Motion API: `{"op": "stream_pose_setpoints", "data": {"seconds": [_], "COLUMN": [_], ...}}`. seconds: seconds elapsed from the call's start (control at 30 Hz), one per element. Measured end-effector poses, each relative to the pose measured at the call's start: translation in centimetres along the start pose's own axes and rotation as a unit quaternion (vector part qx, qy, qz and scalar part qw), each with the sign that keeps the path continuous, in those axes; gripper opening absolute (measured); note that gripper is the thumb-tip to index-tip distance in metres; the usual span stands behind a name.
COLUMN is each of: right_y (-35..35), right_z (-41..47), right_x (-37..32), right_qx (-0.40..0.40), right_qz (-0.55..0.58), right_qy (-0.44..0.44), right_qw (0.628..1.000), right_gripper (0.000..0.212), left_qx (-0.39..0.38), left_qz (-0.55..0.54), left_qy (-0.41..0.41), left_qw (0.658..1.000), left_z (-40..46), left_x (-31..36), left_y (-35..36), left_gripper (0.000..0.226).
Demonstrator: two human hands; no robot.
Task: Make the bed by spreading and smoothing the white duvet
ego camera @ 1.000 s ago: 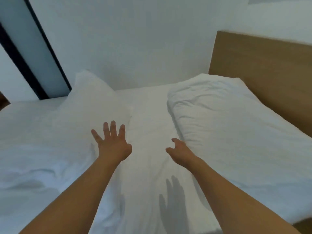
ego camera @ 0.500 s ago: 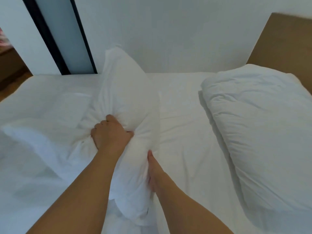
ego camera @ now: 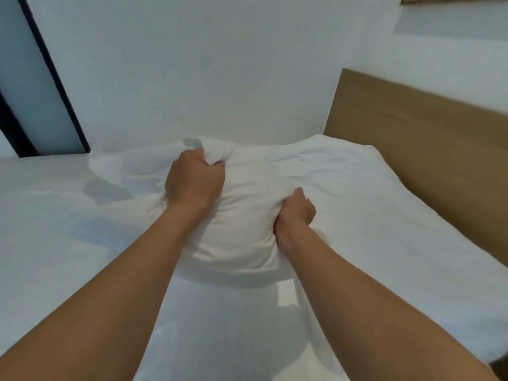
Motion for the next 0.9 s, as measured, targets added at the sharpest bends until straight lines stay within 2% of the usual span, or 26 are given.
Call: {"op": "stream_pose_setpoints", "data": {"seconds": [0.13,0.27,0.4,0.5,0.57,0.63,0.67,0.7,0.73,0.9], "right_y": [-3.3,-9.4,-17.3,-23.5,-27.2,-30.6,-32.3,-33.8,-34.7,-33.1], "right_z": [2.4,5.1,8.0,10.5,13.8,18.1,19.9,20.9,21.5,21.7], "right_x": [-13.0,-23.0,-29.9,-32.3,-31.4,-27.2,-24.3,-21.9,-20.3,-18.8], "right_qx": [0.036,0.083,0.123,0.163,0.177,0.134,0.106,0.095,0.098,0.118], "right_qz": [0.011,0.012,-0.005,-0.100,-0.253,-0.440,-0.502,-0.535,-0.555,-0.605], "right_qy": [-0.127,-0.217,-0.305,-0.358,-0.326,-0.166,-0.067,0.005,0.037,-0.004], "right_qw": [0.991,0.973,0.944,0.914,0.894,0.872,0.856,0.839,0.825,0.787], "right_gripper": [0.027,0.038,0.030,0.037,0.047,0.062,0.075,0.089,0.097,0.090], "left_qx": [0.054,0.059,0.004,-0.085,-0.222,-0.416,-0.473,-0.497,-0.496,-0.448], "left_qz": [-0.080,-0.156,-0.221,-0.238,-0.223,-0.196,-0.168,-0.135,-0.110,-0.038], "left_qy": [0.080,0.129,0.160,0.150,0.091,-0.031,-0.091,-0.130,-0.145,-0.137], "left_qw": [0.992,0.978,0.962,0.956,0.945,0.887,0.860,0.847,0.849,0.883], "left_z": [-1.6,-4.6,-9.3,-12.6,-15.3,-19.6,-21.6,-23.2,-24.0,-24.4], "left_x": [10.3,19.4,26.1,28.9,28.4,25.9,24.2,22.9,22.2,23.1], "left_y": [-0.2,1.7,6.2,11.8,18.5,25.4,27.8,29.4,30.5,32.6], "left_gripper": [0.048,0.055,0.057,0.045,0.037,0.065,0.081,0.091,0.097,0.090]}}
Point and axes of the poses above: each hand's wrist, its own z-axis towards the middle knuckle, its own y-axis out of the palm, x = y × z, the point moved 7 cm from there along z, towards the middle knuckle, and after that the axes turned 9 degrees about z, right-handed, at the moved point
